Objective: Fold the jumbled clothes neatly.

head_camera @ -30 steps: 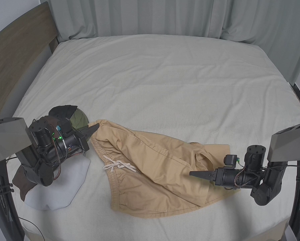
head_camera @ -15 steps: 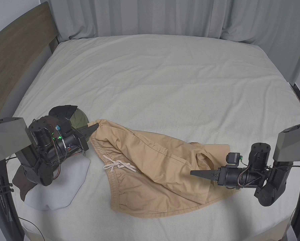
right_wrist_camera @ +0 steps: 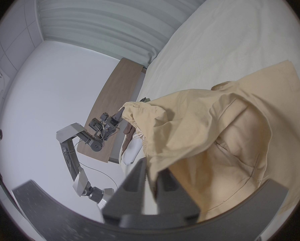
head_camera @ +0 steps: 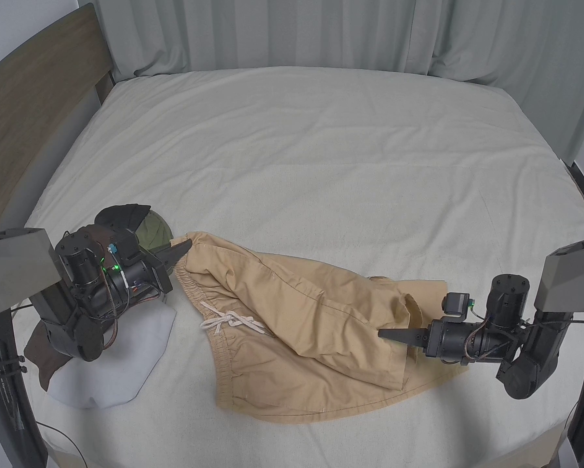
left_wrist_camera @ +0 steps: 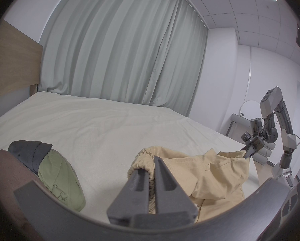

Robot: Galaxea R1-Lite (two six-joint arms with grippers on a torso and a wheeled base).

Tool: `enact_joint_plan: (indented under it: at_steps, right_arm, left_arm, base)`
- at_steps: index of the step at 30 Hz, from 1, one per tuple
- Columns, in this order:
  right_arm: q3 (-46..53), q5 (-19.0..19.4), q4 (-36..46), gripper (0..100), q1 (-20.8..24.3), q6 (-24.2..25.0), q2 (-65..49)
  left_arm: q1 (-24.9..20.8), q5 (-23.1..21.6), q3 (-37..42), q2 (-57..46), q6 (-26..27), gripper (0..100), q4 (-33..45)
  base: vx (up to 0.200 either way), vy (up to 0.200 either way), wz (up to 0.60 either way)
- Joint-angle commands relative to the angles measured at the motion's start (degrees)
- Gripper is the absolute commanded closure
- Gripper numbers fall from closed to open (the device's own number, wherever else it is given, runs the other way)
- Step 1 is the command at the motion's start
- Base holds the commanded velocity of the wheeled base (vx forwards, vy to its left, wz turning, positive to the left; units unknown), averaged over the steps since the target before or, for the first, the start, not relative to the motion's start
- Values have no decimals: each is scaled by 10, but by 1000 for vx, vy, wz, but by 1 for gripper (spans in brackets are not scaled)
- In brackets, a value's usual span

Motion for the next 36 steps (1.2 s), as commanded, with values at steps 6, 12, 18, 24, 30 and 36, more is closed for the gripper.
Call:
enact_joint_plan:
  at_steps: [6, 12, 18, 24, 30, 36]
  right_arm:
    - [-11, -2, -1, 100, -14, -5, -9]
    - [-17, -2, -1, 100, -26, -5, -61]
    - [-17, -2, 0, 100, -25, -5, -97]
    - [-16, -2, 0, 100, -26, -5, -119]
    - [-16, -2, -1, 100, -25, -5, -120]
    - [-16, -2, -1, 100, -26, -5, -130]
  left_arm:
    - [0, 0, -6, -5, -6, 100, -1]
    - [-2, -1, -15, -38, -27, 100, -1]
    - [0, -8, -24, -46, -29, 100, -1]
    - [10, -15, -33, -45, -29, 100, -1]
    - [14, -15, -41, -46, -29, 100, -1]
    - [18, -15, -46, -46, -25, 100, -1]
  base:
    - [0, 0, 0]
    - [0, 0, 0]
    - [0, 0, 0]
    - [0, 0, 0]
    - [0, 0, 0]
    - [0, 0, 0]
